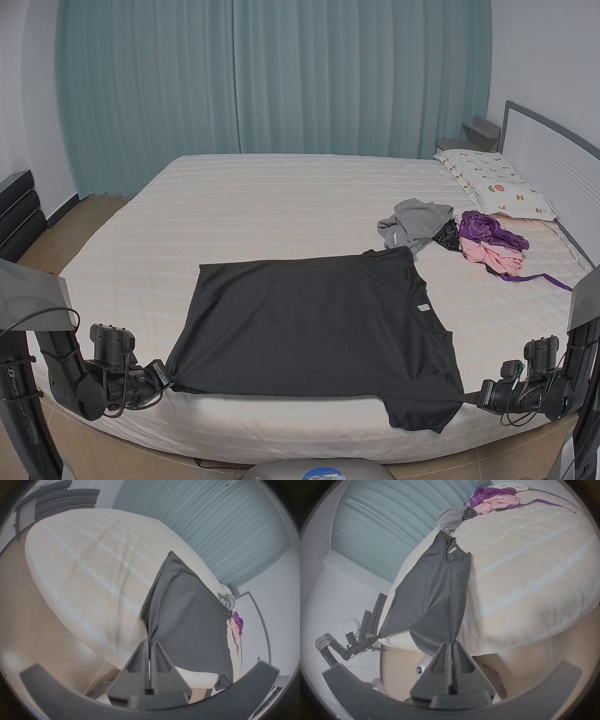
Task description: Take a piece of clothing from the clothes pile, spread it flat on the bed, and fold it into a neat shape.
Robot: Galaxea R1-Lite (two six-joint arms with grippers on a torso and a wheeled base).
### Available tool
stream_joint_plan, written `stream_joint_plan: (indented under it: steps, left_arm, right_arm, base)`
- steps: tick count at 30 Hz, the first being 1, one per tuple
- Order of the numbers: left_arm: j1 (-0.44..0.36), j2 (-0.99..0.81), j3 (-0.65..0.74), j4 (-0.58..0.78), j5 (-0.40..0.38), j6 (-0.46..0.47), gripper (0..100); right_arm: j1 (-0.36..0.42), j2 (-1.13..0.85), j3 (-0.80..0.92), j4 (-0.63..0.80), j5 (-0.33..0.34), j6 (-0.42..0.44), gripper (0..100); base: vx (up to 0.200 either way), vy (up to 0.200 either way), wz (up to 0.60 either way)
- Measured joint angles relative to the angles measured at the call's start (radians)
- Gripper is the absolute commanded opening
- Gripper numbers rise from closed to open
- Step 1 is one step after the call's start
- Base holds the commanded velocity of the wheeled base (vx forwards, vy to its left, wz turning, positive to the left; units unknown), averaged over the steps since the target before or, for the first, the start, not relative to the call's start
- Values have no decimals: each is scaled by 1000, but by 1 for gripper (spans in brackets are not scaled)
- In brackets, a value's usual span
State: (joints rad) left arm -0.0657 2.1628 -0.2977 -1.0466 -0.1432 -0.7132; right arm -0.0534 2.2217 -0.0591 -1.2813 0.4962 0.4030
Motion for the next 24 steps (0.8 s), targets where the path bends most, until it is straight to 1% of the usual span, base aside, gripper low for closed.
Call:
stream_joint_plan:
  steps: [3, 7, 11, 16, 20, 24]
  left_arm:
    - [4, -3, 11, -1, -10, 23, 0]
    - [9, -9, 42, -2, -31, 72, 0]
    - [13, -16, 67, -2, -37, 99, 0]
    - [23, -22, 85, -3, -38, 127, 0]
    - [26, -29, 102, -3, -40, 147, 0]
    - [27, -38, 134, -2, -41, 200, 0]
  right_arm:
    - [-12, -6, 14, -2, 10, -9, 0]
    - [-24, -12, 34, -1, 36, -48, 0]
    - [-42, -18, 40, 20, 39, -60, 0]
    - [-53, -42, 41, 105, 43, -90, 0]
    - [-57, -73, 41, 218, 48, -153, 0]
    - [-65, -112, 42, 301, 52, -206, 0]
  base:
    - [0, 0, 0]
    - [0, 0, 0]
    - [0, 0, 0]
    - [0, 0, 0]
    - [0, 0, 0]
    - [0, 0, 0]
